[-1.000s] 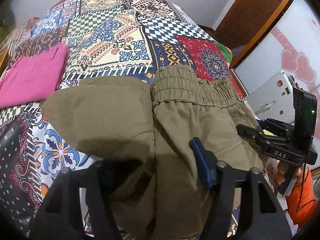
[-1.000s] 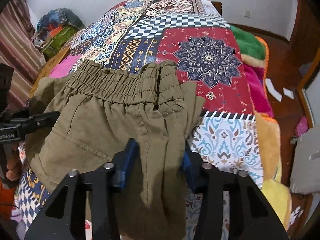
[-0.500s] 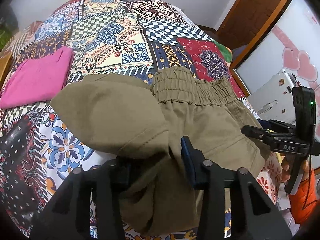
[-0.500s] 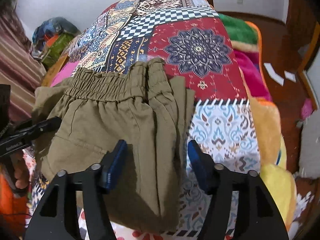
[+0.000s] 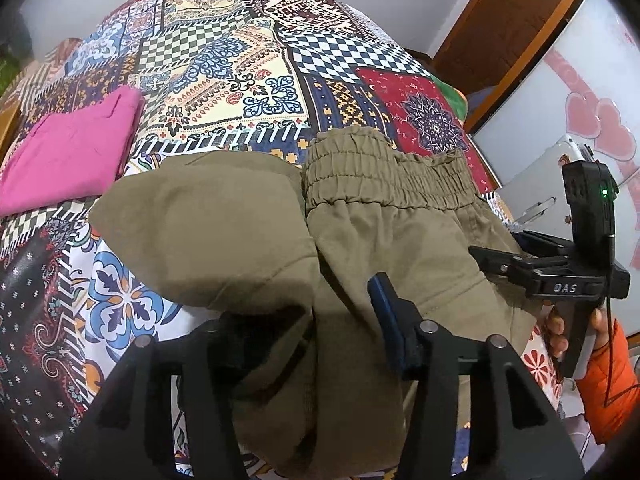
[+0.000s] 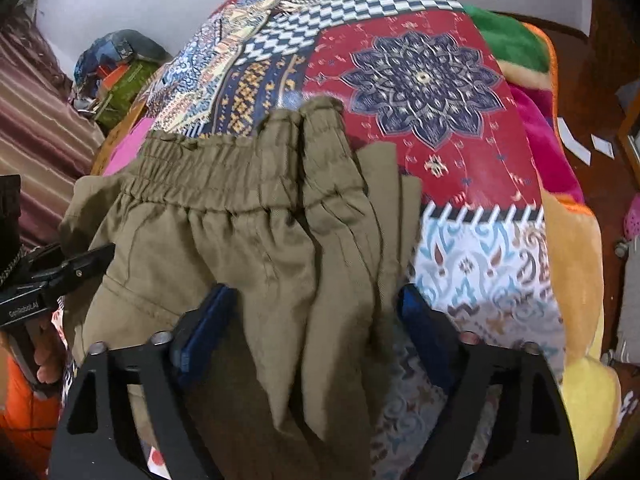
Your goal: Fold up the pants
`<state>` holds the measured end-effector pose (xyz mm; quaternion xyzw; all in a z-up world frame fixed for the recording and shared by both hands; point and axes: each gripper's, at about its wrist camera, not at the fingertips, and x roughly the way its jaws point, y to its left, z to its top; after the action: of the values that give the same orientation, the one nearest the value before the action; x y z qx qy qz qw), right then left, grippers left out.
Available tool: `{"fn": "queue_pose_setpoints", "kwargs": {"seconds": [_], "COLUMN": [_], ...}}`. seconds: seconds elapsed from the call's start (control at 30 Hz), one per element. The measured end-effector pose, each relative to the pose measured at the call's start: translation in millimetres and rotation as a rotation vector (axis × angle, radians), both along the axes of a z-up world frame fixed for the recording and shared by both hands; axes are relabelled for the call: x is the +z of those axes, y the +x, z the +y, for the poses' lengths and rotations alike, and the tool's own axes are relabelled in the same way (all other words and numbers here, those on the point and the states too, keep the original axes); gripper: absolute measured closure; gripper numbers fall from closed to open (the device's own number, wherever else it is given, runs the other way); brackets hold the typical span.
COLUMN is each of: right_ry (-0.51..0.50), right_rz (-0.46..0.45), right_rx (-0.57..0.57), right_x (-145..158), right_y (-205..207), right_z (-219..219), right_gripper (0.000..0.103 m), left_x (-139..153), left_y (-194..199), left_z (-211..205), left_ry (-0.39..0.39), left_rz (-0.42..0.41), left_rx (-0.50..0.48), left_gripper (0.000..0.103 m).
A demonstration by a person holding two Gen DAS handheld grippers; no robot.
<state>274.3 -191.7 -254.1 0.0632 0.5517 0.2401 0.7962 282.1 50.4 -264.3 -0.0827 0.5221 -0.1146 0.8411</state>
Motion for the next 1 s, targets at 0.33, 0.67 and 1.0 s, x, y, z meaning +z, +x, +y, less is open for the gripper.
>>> {"fn": "queue_pose_setpoints", "kwargs": {"seconds": [0.33, 0.67, 1.0], "right_ry": [0.036, 0.012, 0.016], "right_rz": [-0.047, -0.187, -0.292], "right_rx": [-0.012, 0.02, 0.065], "right_x": [25, 69, 109], "right_y": [-8, -21, -37], "right_z": [3, 13, 43], "right_gripper": [0.081, 0.082, 0.083], "left_x": [21, 48, 90], "left_y": [-9, -34, -68], "left_z": [-7, -2, 27], "left_ry": [0.033, 0.026, 0.014], "left_rz": [-0.062, -0.109, -0.204], "left_rx": [0.001, 0.044, 0.104], "left_gripper": [0.078, 0.085, 0.085]}}
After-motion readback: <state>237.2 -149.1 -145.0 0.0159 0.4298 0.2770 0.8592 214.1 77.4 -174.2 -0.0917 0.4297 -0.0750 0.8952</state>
